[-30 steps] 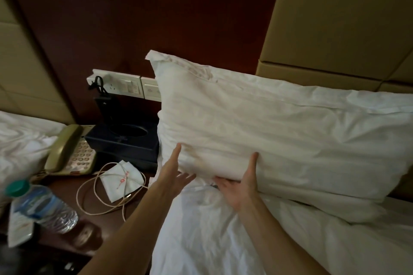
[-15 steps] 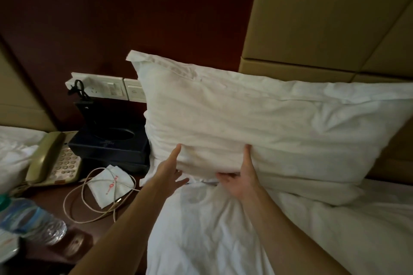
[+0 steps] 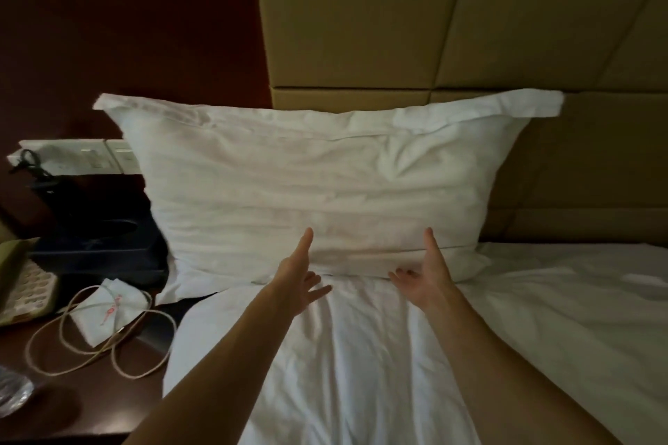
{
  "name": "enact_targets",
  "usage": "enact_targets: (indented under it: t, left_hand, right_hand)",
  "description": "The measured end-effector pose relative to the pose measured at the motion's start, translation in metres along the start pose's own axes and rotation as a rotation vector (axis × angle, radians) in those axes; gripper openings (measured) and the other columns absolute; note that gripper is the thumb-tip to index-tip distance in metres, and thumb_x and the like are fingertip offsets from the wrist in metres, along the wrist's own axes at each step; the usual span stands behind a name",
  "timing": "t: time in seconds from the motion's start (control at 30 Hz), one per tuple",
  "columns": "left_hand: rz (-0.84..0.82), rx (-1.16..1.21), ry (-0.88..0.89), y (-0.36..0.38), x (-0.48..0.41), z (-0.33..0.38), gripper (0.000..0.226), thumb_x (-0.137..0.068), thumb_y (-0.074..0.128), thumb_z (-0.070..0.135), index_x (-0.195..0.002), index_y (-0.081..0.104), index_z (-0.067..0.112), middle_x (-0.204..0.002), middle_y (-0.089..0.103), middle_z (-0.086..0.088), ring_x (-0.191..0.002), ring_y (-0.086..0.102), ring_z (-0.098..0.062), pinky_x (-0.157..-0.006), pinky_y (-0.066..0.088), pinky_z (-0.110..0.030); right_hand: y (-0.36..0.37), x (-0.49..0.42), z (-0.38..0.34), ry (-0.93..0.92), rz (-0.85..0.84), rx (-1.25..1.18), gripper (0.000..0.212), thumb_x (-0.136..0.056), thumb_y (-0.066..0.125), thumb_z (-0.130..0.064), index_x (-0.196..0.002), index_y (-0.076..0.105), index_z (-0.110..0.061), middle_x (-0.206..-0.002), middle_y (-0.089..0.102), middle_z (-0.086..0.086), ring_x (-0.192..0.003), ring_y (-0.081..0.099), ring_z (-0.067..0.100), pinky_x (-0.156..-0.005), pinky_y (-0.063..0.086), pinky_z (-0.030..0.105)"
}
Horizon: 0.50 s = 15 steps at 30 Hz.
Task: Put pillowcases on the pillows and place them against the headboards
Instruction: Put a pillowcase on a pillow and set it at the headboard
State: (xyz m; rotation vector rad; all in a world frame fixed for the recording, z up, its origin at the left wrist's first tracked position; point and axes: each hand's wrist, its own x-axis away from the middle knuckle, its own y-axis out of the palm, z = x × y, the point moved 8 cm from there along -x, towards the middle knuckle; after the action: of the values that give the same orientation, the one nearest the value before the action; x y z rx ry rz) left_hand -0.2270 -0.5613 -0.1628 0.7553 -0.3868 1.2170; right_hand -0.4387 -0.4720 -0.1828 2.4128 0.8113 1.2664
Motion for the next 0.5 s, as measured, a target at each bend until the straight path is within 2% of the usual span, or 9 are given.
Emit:
enact_targets:
  t: [0.13,0.23,0.3,0.4,0.5]
  left_hand:
    - [-0.050,0.077,-0.025,0.043,-0.005,-0.023,0.106,-0.069,0.072,0.071,-0.153,0.026,0.025,-0.156,0.024,-0.023,-0.141,0.035,-0.036,-0.092,0.054,-0.053]
    - [-0.088,0.123,-0.040,0.072,-0.014,-0.036,0.116,-0.063,0.070,0.078,-0.154,0.021,0.026,-0.156,0.024,-0.024,-0.139,0.037,-0.039,-0.090,0.056,-0.051]
    - [-0.115,0.176,-0.043,0.088,-0.021,-0.039,0.117,-0.065,0.068,0.079,-0.155,0.017,0.024,-0.153,0.028,-0.026,-0.137,0.040,-0.040,-0.096,0.052,-0.055]
    - [-0.213,0.248,-0.018,0.107,-0.030,-0.029,0.106,-0.071,0.065,0.076,-0.154,0.020,0.027,-0.146,0.040,-0.022,-0.130,0.048,-0.038,-0.103,0.045,-0.059]
    - [-0.200,0.198,-0.013,0.110,-0.039,-0.017,0.104,-0.072,0.062,0.078,-0.154,0.019,0.029,-0.149,0.037,-0.021,-0.133,0.046,-0.035,-0.102,0.045,-0.059]
  right_hand:
    - [-0.035,-0.009,-0.026,0.024,-0.035,-0.066,0.090,-0.066,0.075,-0.069,-0.131,0.048,-0.012,-0.135,0.047,0.017,-0.123,0.051,0.038,-0.102,0.046,0.052]
    - [-0.042,-0.022,-0.033,0.039,-0.107,-0.134,0.101,-0.055,0.082,-0.070,-0.131,0.053,-0.010,-0.129,0.058,0.020,-0.114,0.060,0.041,-0.097,0.050,0.055]
    - [-0.038,-0.031,-0.039,0.031,-0.141,-0.128,0.106,-0.050,0.084,-0.072,-0.132,0.054,-0.013,-0.129,0.060,0.017,-0.115,0.061,0.039,-0.099,0.049,0.056]
    - [-0.015,-0.039,-0.063,-0.048,-0.207,-0.112,0.089,-0.061,0.078,-0.072,-0.128,0.057,-0.018,-0.126,0.062,0.013,-0.114,0.061,0.034,-0.102,0.047,0.053]
    - [0.001,-0.048,-0.078,-0.013,-0.250,-0.051,0.094,-0.063,0.074,-0.075,-0.132,0.051,-0.015,-0.129,0.058,0.011,-0.116,0.058,0.032,-0.106,0.045,0.051]
